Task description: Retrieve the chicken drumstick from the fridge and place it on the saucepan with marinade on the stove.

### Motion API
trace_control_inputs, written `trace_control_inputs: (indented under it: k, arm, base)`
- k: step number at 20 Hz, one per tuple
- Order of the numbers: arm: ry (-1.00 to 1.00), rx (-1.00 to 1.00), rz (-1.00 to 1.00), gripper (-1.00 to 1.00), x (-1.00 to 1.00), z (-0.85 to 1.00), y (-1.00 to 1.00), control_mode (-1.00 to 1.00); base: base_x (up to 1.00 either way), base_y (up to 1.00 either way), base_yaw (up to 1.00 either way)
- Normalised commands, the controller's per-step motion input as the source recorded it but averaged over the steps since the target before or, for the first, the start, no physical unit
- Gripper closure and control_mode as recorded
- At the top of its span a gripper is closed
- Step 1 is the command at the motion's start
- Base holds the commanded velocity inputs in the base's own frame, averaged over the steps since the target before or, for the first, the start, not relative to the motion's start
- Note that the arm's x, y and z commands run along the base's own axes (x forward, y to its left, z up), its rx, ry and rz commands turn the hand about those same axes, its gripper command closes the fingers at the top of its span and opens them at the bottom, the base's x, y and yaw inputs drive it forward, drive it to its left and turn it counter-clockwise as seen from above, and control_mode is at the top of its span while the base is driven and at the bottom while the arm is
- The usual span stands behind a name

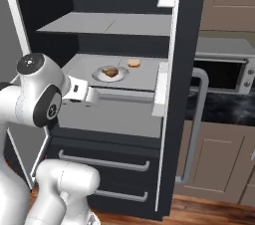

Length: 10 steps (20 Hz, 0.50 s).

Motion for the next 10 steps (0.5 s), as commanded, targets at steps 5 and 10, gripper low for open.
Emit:
trace_control_inputs:
  k: [5,10]
  arm:
    - [0.0,0.0,0.0,-1.0,0.0,0.0,0.0,1.0]
    - [0.0,0.0,0.0,-1.0,0.0,0.0,0.0,1.0]
  base:
    - [0.54,0.0,0.01]
    - [0.59,0.0,0.01]
